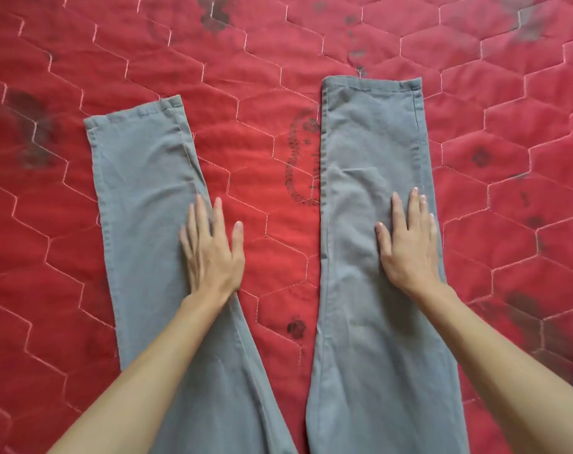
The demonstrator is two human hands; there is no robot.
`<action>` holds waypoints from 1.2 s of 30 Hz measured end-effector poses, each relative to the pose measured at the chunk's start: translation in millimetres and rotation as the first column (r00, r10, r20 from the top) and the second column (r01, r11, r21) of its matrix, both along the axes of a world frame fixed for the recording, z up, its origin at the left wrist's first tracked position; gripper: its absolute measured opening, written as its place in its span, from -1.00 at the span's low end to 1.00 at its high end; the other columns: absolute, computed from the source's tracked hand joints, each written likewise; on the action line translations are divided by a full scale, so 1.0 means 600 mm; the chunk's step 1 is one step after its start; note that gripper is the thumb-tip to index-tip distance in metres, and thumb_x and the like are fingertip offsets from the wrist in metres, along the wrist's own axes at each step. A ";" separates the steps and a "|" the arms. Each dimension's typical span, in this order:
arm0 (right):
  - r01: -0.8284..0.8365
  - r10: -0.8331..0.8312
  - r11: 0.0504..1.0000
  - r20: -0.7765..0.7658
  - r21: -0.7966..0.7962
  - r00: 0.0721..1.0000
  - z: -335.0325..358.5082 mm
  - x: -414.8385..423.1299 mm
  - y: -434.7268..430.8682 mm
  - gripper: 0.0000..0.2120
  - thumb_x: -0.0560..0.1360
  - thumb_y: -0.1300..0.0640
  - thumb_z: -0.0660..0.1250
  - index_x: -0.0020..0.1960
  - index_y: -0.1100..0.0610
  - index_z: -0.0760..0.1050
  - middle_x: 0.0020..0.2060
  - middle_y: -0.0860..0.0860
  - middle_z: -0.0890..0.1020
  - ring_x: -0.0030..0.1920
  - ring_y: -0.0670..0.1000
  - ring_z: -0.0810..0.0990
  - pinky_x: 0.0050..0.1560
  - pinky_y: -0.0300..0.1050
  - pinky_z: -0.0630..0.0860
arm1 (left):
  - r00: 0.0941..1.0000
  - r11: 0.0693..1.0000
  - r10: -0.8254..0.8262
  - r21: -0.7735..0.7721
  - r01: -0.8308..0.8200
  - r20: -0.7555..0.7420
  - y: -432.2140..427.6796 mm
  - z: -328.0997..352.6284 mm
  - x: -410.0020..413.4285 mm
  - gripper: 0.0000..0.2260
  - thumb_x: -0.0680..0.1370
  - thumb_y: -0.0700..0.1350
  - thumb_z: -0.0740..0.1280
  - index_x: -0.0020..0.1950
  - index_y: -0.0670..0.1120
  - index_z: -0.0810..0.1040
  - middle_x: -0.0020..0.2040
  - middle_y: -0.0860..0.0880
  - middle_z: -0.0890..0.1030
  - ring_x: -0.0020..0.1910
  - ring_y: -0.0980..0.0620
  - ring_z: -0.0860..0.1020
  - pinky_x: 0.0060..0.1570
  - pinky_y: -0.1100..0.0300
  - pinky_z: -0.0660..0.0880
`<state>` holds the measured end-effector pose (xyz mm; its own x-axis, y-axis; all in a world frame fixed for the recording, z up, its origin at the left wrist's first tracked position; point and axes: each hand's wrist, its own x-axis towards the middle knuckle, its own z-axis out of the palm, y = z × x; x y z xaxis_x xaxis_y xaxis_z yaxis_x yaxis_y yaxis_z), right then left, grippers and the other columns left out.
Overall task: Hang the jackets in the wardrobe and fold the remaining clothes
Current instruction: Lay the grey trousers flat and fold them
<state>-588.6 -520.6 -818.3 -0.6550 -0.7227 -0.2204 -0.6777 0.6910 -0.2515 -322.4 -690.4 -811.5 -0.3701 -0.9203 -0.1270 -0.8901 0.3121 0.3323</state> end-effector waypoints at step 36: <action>0.428 -0.321 0.903 0.592 -0.045 0.739 0.239 0.576 0.760 -0.34 0.52 0.12 0.34 0.54 -0.18 0.20 0.27 -0.33 0.42 0.24 -0.21 0.42 0.17 -0.23 0.36 | 0.912 0.823 0.253 0.567 -0.027 -0.323 0.826 0.134 0.375 -0.80 0.65 -0.06 0.26 0.26 -0.01 0.51 0.18 -0.03 0.49 0.11 0.06 0.54 0.17 0.15 0.48</action>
<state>-243.1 -64.7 -674.7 -0.6788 -0.5054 -0.5328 -0.0747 0.7693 -0.6345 -97.5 -194.5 -731.2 -0.3644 -0.7866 -0.4984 -0.6843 -0.1368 0.7162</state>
